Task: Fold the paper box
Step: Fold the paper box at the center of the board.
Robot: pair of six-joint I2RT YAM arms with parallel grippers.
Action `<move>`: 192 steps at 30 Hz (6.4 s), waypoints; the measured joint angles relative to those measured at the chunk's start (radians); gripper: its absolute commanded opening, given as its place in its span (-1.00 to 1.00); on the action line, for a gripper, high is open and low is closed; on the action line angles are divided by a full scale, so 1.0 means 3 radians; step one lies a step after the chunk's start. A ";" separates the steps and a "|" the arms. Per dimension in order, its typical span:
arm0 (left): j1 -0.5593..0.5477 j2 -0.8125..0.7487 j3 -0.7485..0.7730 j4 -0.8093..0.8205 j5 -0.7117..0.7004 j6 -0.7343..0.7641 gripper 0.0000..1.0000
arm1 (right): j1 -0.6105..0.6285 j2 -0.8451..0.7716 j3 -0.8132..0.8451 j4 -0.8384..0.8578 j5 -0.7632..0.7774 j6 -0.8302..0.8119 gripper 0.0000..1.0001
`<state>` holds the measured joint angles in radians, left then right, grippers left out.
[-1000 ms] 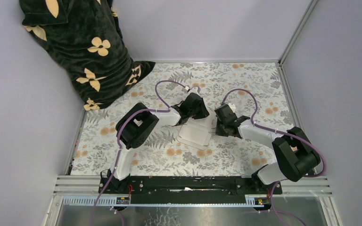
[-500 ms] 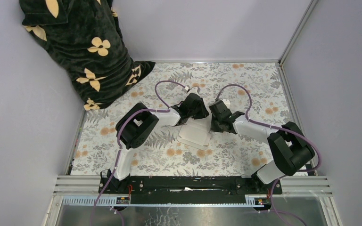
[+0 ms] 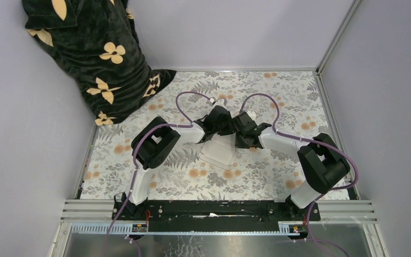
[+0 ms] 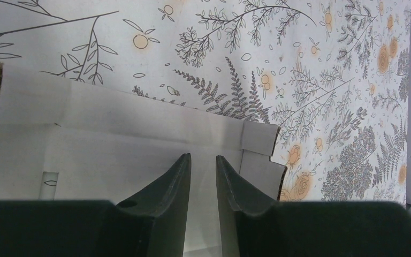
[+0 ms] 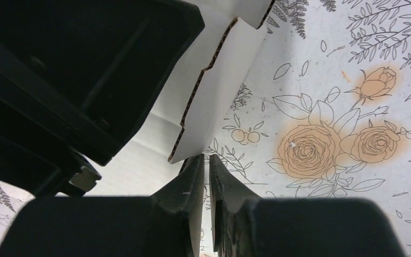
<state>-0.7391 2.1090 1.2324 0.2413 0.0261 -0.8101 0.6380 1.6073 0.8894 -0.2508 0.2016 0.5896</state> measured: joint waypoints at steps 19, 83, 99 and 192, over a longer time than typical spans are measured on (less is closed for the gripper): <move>0.0001 0.0001 -0.0020 0.0037 0.0001 0.0000 -0.38 | 0.0153 0.0086 0.0164 -0.0048 0.0001 -0.0004 -0.67; 0.0081 -0.0184 -0.0563 0.0619 -0.0121 -0.0210 0.10 | -0.0118 0.0504 0.0544 -0.0071 -0.1312 -0.0765 -0.45; -0.0046 -0.0463 -0.0327 -0.0333 0.0197 0.0229 0.50 | -0.1361 0.0623 0.0842 -0.0052 -0.0172 -0.0776 -0.41; 0.1311 -0.1472 -0.0600 -0.1503 -0.0020 0.0724 0.97 | 0.0252 0.0484 0.0581 -0.0277 -0.0328 0.0664 -0.70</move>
<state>-0.3458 1.6672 1.0523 -0.2096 0.0200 -0.5930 0.7136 1.7527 1.0637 -0.3340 0.1032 0.7887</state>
